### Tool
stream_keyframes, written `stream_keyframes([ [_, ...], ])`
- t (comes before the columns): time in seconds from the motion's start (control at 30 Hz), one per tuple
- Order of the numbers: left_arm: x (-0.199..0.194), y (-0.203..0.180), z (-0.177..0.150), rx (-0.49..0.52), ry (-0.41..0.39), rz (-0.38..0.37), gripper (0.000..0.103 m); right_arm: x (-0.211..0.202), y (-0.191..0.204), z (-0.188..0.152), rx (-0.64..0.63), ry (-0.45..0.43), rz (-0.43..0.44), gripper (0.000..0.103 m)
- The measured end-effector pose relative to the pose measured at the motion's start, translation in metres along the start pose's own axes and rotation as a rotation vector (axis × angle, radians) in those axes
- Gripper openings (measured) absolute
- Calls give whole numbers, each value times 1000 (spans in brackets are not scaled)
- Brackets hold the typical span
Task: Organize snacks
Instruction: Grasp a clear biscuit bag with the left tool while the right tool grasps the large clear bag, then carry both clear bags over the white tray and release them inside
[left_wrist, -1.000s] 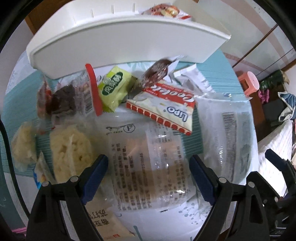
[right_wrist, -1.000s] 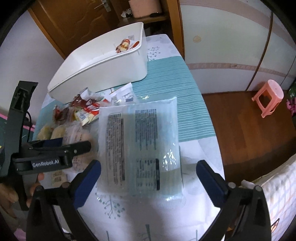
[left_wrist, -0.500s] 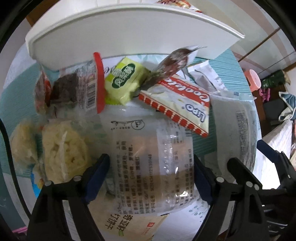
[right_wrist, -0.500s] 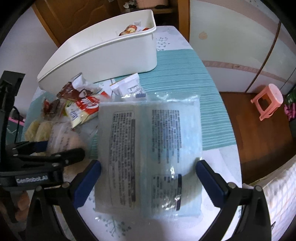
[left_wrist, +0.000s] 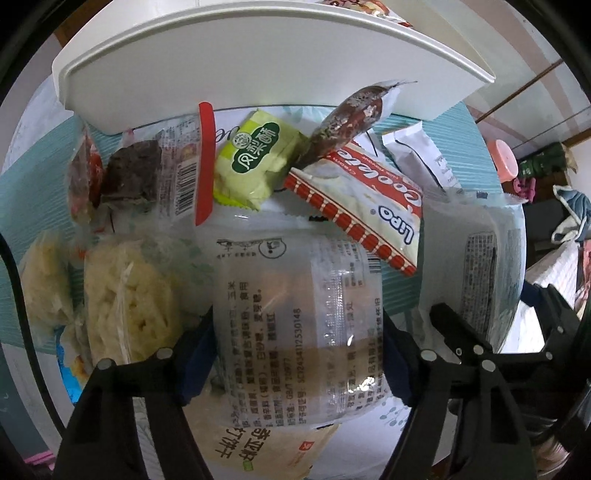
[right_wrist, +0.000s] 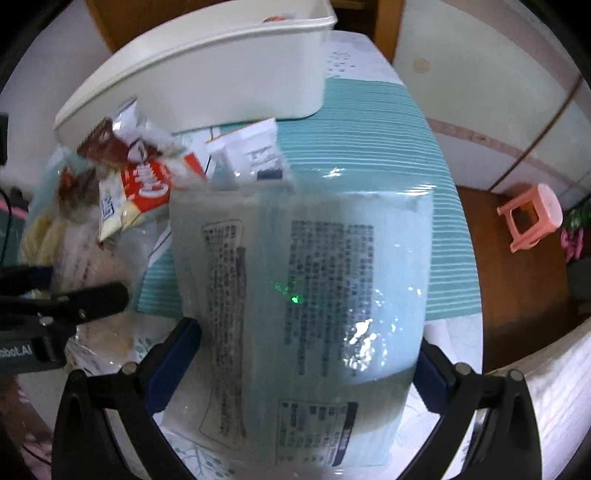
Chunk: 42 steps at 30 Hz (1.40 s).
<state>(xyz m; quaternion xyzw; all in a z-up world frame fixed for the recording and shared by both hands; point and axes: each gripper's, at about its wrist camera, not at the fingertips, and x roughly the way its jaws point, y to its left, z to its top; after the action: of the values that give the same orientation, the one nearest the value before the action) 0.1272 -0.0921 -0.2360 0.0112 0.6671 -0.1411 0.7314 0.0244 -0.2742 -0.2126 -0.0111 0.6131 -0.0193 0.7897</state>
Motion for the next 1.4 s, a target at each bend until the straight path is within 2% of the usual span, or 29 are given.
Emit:
stream_keyframes([
  [0.07, -3, -4, -4, 15, -9, 9, 68, -1, 1, -1, 3, 7, 0, 102],
  [0.13, -7, -8, -6, 31, -18, 19, 65, -5, 1, -1, -1, 3, 3, 92],
  [0.43, -32, -24, -19, 69, -39, 12, 62, -30, 4, -15, -27, -35, 12, 89],
  [0.73, -109, -34, -29, 79, -151, -25, 62, -85, -1, -18, -61, -153, 57, 89],
  [1.0, -171, -42, -30, 87, -266, -4, 62, -136, 6, 1, -73, -270, 79, 89],
  [1.17, -202, -40, -10, 86, -357, 24, 62, -160, 1, 16, -58, -333, 87, 89],
  [1.4, -241, -38, 27, 93, -444, 84, 62, -188, -5, 48, -44, -417, 95, 89],
])
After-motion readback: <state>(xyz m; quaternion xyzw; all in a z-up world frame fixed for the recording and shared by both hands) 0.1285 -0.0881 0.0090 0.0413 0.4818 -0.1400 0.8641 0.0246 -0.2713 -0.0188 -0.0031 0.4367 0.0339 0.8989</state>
